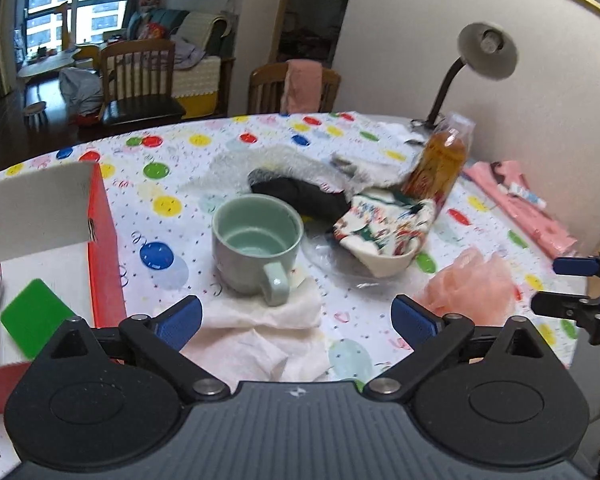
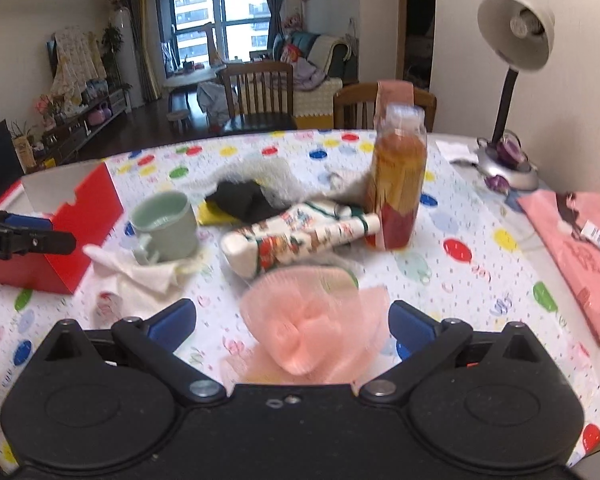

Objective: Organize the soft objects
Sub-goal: 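Withdraw both grippers from the box back over the table, then grasp the pink mesh puff with the right gripper while the left gripper grasps the white tissue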

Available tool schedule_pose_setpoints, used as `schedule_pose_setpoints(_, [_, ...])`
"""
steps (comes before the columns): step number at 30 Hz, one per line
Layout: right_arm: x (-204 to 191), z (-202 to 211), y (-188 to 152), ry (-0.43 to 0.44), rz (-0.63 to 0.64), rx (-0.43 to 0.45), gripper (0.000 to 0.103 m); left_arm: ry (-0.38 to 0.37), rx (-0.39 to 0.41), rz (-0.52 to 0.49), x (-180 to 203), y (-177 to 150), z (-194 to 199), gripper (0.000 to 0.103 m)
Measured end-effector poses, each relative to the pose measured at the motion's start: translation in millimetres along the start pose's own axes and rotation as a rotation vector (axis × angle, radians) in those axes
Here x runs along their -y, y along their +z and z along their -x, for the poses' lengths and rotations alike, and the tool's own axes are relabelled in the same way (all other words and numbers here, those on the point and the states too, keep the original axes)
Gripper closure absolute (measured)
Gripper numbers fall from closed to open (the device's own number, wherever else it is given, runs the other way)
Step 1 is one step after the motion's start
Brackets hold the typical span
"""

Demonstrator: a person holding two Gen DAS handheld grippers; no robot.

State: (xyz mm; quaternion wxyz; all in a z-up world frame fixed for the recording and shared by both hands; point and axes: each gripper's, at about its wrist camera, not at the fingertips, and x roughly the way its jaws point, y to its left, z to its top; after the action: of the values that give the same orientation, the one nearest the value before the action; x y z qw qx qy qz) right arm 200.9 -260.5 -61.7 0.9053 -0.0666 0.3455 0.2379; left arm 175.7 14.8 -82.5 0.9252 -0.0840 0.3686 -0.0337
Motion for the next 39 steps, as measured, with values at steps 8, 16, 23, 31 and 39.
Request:
schedule_pose_setpoints(8, [16, -26, -16, 0.055, 0.001, -0.07, 0.001, 0.078, -0.058, -0.056, 3, -16, -44, 0.002])
schedule_pose_setpoints(16, [21, -51, -21, 0.091, -0.018, -0.128, 0.001, 0.154, -0.126, 0.023, -6, -28, -77, 0.002])
schedule_pose_setpoints(23, [21, -75, -28, 0.079, -0.049, -0.174, 0.007, 0.203, -0.147, 0.028, -4, -30, -90, 0.003])
schedule_pose_setpoints(31, [25, -85, -32, 0.049, -0.052, -0.19, 0.019, 0.228, -0.183, 0.065, -10, -31, -96, 0.047])
schedule_pose_setpoints(39, [28, -81, -32, 0.032, -0.054, -0.174, 0.042, 0.22, -0.189, 0.073, -11, -34, -90, 0.089])
